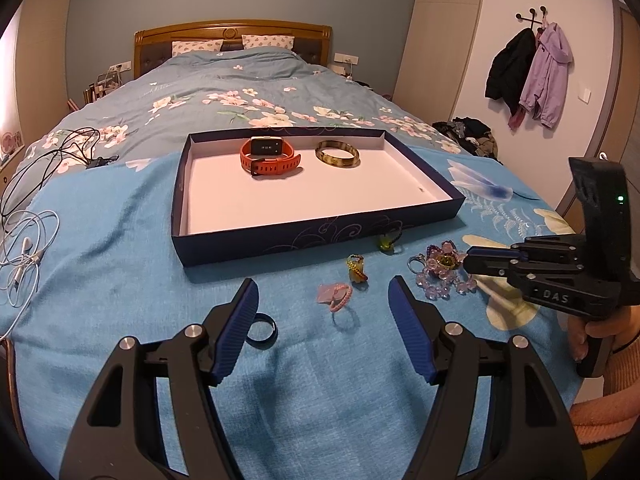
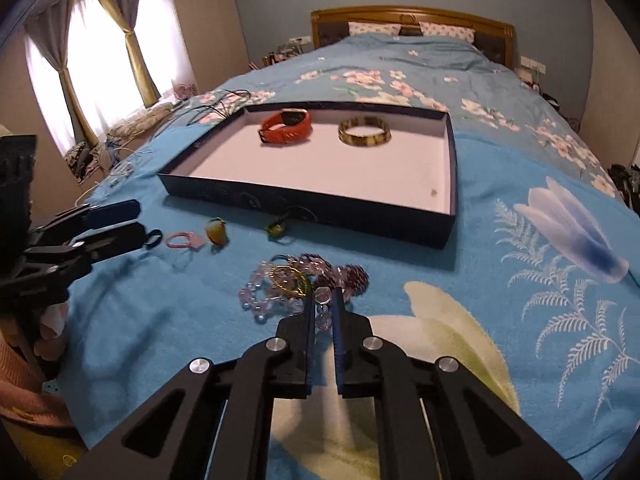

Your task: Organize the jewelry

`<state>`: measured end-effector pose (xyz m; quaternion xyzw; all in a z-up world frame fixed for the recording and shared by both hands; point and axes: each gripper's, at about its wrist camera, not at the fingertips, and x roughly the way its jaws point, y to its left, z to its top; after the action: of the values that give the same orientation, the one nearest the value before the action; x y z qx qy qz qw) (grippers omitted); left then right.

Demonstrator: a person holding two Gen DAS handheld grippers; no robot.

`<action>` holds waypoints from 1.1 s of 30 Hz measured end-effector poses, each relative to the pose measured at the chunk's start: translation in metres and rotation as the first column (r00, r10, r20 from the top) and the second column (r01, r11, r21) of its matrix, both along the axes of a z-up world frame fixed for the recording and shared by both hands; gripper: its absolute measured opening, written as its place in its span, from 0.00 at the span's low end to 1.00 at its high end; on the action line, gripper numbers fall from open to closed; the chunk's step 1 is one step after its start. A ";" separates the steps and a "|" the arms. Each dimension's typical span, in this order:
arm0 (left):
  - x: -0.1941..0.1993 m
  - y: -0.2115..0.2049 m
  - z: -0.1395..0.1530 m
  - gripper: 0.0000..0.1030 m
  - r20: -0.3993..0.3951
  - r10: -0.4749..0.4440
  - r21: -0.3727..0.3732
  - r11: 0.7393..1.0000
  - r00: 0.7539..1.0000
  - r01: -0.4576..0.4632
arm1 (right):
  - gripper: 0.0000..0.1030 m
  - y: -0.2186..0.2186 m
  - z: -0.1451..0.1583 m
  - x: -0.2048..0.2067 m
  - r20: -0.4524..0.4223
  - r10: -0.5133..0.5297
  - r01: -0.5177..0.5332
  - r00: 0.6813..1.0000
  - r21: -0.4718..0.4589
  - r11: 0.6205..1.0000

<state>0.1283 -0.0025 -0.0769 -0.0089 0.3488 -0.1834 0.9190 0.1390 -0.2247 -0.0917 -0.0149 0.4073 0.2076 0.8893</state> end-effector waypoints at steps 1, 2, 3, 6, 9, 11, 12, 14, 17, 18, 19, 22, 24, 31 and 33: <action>0.000 0.000 0.000 0.65 0.000 0.001 0.001 1.000 1.000 -0.001 | 0.06 -0.001 0.001 0.000 -0.002 0.002 -0.002 1.000 0.008 1.000; 0.000 0.000 0.000 0.65 -0.001 0.001 -0.001 1.000 1.000 -0.001 | 0.06 -0.002 0.001 -0.001 -0.010 0.008 -0.008 1.000 0.031 0.999; 0.000 0.000 0.000 0.65 0.000 0.001 -0.001 1.000 1.000 -0.001 | 0.06 -0.002 0.002 -0.001 -0.009 0.009 -0.009 1.000 0.041 0.999; 0.000 0.001 -0.001 0.65 0.001 0.003 -0.004 1.000 1.000 -0.003 | 0.06 -0.004 0.010 -0.004 0.006 0.023 -0.023 1.000 0.092 0.995; 0.000 0.003 -0.002 0.65 -0.002 0.004 -0.013 1.000 1.000 -0.004 | 0.06 -0.007 0.021 -0.003 0.026 0.026 -0.029 0.999 0.144 0.989; 0.001 0.003 -0.002 0.65 -0.002 0.006 -0.018 1.000 1.000 -0.006 | 0.06 -0.008 0.028 -0.001 0.036 0.029 -0.035 0.999 0.187 0.982; 0.001 0.003 -0.002 0.65 -0.002 0.006 -0.019 1.000 1.000 -0.006 | 0.06 -0.008 0.033 0.000 0.044 0.031 -0.040 0.999 0.213 0.976; 0.001 0.003 -0.002 0.65 -0.001 0.005 -0.019 1.000 1.000 -0.005 | 0.06 -0.007 0.040 0.002 0.054 0.044 -0.056 0.998 0.259 0.964; 0.000 0.004 -0.002 0.65 0.000 0.002 -0.016 1.000 1.000 -0.002 | 0.00 -0.004 0.048 0.003 0.074 0.061 -0.081 0.995 0.297 0.951; 0.000 0.005 -0.002 0.65 0.000 0.000 -0.013 1.000 1.000 0.000 | 0.00 -0.003 0.051 0.002 0.083 0.070 -0.092 0.994 0.309 0.947; -0.001 0.005 -0.003 0.65 0.000 -0.002 -0.009 1.000 1.000 0.002 | 0.00 -0.001 0.054 0.002 0.094 0.073 -0.100 0.993 0.313 0.944; -0.003 0.007 -0.003 0.65 -0.001 -0.005 -0.003 1.000 1.000 0.005 | 0.00 0.002 0.055 0.000 0.101 0.079 -0.106 0.992 0.299 0.948; -0.005 0.009 -0.003 0.65 -0.005 -0.004 -0.005 1.000 1.000 0.004 | 0.00 0.002 0.051 0.002 0.089 0.071 -0.094 0.993 0.280 0.956; -0.007 0.013 -0.005 0.65 -0.019 0.004 0.011 1.000 1.000 -0.004 | 0.34 0.004 0.020 -0.001 0.009 0.072 -0.073 0.997 0.137 0.988; -0.007 0.014 -0.006 0.65 -0.025 0.004 0.010 1.000 1.000 -0.004 | 0.35 0.010 0.011 -0.003 -0.009 0.087 -0.085 0.996 0.098 0.991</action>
<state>0.1216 0.0117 -0.0829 -0.0074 0.3611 -0.1798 0.9150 0.1357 -0.2146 -0.0802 0.0126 0.4016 0.2656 0.8763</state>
